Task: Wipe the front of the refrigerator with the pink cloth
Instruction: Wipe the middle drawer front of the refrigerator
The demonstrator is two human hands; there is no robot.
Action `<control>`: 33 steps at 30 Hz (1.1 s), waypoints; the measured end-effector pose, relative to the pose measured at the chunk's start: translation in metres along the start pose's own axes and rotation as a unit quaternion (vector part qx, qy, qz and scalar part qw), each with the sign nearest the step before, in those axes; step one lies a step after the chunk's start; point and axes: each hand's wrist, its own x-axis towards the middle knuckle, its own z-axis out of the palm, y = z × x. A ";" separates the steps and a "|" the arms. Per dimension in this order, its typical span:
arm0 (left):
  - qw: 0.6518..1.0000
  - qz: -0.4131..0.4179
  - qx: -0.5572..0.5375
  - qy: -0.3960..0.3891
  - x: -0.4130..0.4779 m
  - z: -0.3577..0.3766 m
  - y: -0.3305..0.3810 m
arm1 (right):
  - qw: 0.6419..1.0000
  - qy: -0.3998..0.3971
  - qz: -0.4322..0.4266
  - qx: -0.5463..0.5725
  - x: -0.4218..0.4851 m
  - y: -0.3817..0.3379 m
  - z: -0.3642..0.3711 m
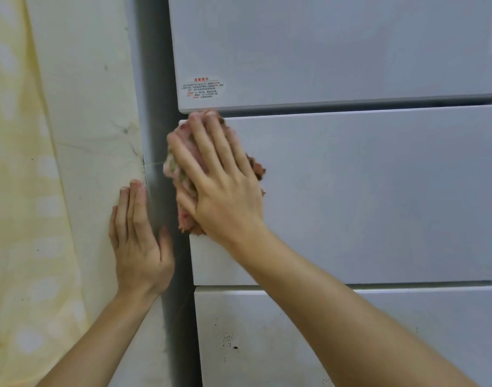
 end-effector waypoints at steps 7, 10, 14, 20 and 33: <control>1.000 -0.013 -0.002 -0.023 0.001 -0.005 0.006 | 0.990 -0.057 -0.126 -0.018 -0.048 0.037 -0.024; 0.999 -0.024 -0.006 -0.022 0.002 -0.004 0.008 | 0.998 -0.025 -0.056 -0.027 -0.089 0.084 -0.051; 1.000 -0.021 -0.001 -0.008 0.001 -0.002 0.009 | 0.989 0.011 0.147 -0.029 -0.145 0.154 -0.088; 1.000 -0.027 -0.002 -0.004 -0.001 -0.001 0.008 | 0.890 0.131 0.437 -0.013 -0.163 0.144 -0.083; 1.000 -0.010 -0.014 -0.013 -0.002 -0.001 0.006 | 0.997 -0.072 0.019 0.026 -0.134 -0.035 -0.004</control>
